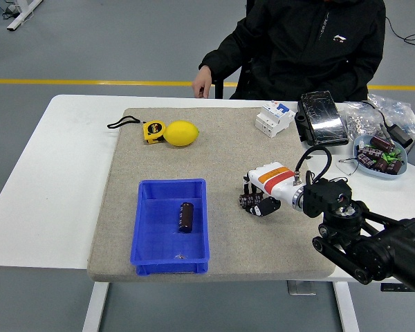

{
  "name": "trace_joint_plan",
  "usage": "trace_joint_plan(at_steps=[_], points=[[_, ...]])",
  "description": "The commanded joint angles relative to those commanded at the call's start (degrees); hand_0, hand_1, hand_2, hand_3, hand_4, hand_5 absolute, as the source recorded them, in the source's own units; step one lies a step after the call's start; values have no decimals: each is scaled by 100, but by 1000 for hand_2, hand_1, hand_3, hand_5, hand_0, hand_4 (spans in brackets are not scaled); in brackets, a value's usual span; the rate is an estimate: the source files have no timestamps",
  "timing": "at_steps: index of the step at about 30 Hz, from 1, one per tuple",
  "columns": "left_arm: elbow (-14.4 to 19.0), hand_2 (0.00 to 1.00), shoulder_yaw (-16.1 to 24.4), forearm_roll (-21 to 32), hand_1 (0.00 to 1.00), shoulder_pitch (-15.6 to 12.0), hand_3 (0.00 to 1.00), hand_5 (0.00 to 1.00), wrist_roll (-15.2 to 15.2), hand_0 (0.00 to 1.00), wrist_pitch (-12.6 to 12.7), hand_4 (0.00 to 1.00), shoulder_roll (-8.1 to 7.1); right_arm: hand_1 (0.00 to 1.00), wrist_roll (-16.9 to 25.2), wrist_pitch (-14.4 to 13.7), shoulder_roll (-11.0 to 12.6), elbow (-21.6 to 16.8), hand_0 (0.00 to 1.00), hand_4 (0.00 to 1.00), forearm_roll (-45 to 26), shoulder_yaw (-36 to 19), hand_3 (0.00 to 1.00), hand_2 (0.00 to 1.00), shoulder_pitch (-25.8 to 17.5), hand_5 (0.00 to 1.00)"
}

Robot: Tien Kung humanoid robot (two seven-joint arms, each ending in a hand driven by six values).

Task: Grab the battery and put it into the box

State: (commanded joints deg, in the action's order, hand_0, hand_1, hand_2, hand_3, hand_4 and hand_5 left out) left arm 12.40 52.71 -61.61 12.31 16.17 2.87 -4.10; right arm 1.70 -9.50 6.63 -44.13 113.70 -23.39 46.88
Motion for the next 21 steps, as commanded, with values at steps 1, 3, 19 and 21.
trace_joint_plan(at_steps=[1, 3, 19, 21], points=[[0, 653, -3, 1, 699, 1, 584, 538, 1, 736, -1, 633, -1, 344, 6, -2, 2, 4, 239, 888, -3, 4, 470, 440, -2, 246], [0, 654, 0, 2, 699, -1, 584, 537, 3, 736, -1, 632, -2, 331, 13, -7, 5, 16, 207, 872, -11, 14, 464, 431, -10, 253], [-3, 655, 26, -20, 699, -14, 585, 536, 6, 736, 4, 632, -1, 323, 60, -65, 67, -94, 192, 867, -37, -10, 468, 429, -12, 251], [-3, 655, 22, -17, 698, -22, 585, 537, 6, 735, 3, 632, -4, 323, 59, -65, 80, -124, 192, 866, -32, -20, 473, 430, -7, 245]])
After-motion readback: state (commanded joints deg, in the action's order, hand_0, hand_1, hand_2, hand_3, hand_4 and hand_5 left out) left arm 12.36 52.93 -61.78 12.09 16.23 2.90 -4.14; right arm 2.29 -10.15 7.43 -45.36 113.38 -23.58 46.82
